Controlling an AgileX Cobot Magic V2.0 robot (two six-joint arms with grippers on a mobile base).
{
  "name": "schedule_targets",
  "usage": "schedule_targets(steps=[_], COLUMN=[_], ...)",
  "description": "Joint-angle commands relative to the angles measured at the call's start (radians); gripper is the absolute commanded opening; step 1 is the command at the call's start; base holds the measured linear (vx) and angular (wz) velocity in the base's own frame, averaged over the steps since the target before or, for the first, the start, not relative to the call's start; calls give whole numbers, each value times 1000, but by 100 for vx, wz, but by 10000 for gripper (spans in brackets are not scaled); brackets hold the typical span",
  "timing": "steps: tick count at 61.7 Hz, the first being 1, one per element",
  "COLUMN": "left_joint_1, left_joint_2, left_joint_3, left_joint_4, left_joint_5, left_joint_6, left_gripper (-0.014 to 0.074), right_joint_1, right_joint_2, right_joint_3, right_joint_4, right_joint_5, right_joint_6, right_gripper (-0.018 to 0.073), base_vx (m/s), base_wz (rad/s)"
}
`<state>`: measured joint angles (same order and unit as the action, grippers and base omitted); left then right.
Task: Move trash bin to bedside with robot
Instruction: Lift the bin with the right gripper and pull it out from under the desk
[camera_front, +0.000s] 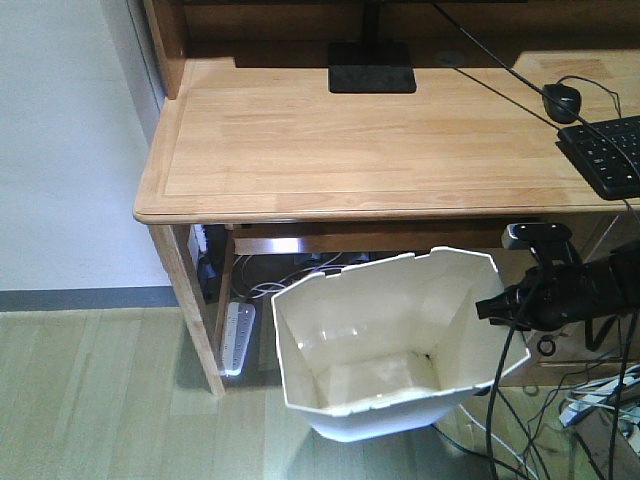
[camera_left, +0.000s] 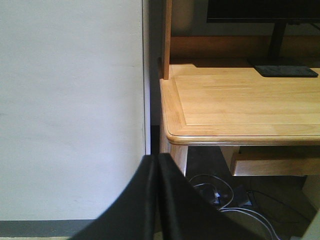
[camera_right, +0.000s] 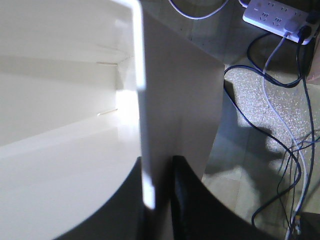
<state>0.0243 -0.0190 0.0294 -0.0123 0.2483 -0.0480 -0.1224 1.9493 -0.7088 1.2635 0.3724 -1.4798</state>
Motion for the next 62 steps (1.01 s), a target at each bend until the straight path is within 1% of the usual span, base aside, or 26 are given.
schedule_targets(steps=[1,17,30,62], left_joint_1=[-2,-2,-2,-2], left_joint_2=[-10,-10,-10,-10], left_joint_3=[30,29,29,29], left_joint_4=[-4,-4,-4,-4], left_joint_5=[-70,-70,-70,-70], left_joint_6=[-8,-8,-8,-8], left_gripper=[-6,-6,-6,-6], right_joint_1=[-4,-4,-4,-4], right_joint_2=[-99,-129,-129,-129], right_joint_3=[17,42,42,42], right_joint_4=[51,47,48,48], right_joint_5=[143,229,272,273], right_joint_6=[14,14,14,14], right_gripper=[-3,-3,-3,-3], base_vx=[0,0,0,0], base_wz=[0,0,0,1])
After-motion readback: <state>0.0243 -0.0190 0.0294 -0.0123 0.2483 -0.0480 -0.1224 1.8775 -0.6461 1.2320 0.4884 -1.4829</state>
